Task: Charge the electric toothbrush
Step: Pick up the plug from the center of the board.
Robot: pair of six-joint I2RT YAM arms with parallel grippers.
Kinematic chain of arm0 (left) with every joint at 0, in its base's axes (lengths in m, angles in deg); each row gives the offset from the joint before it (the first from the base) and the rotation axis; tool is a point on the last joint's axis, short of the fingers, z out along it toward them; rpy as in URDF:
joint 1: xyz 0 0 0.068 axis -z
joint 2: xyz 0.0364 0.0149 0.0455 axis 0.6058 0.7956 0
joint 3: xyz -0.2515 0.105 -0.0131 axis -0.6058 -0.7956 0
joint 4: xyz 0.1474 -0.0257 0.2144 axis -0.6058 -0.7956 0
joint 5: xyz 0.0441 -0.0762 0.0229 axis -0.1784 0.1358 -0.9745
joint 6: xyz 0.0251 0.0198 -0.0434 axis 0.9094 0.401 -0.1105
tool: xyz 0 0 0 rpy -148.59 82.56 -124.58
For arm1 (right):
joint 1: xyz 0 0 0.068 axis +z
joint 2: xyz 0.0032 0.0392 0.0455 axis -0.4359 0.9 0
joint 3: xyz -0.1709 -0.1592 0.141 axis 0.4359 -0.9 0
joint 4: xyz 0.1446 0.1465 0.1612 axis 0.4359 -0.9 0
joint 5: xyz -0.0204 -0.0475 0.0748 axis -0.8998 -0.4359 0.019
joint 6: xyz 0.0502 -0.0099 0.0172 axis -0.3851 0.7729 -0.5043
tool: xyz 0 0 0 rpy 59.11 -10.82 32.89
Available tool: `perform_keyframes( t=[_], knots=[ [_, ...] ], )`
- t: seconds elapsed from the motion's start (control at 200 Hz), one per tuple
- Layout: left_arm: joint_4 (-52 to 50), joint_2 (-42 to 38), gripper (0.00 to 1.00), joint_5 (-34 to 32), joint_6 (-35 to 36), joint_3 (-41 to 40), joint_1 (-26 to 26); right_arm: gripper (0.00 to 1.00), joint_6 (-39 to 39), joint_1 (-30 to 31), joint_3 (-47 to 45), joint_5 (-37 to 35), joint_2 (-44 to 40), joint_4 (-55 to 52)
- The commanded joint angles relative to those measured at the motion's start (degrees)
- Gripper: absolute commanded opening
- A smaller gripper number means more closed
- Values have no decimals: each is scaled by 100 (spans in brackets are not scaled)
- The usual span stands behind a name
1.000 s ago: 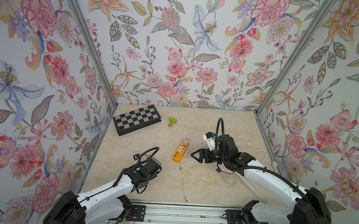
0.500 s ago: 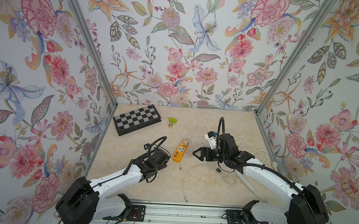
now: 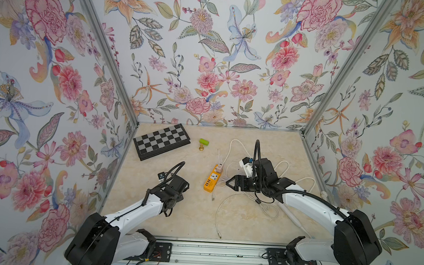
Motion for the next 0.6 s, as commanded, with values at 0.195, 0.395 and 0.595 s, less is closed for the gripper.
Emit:
perform_keyframes(
  t=[0.195,0.395,0.595],
  knots=[
    [825,559,68,324,894,-104,-212,86,-140,-7,257,99,162,146],
    [1032,823,56,450,1028,-69,-219,86,-161,15,294,128,218,150],
    [1083,764,36,546,1167,-79,-213,86,-228,19,316,52,227,149]
  ],
)
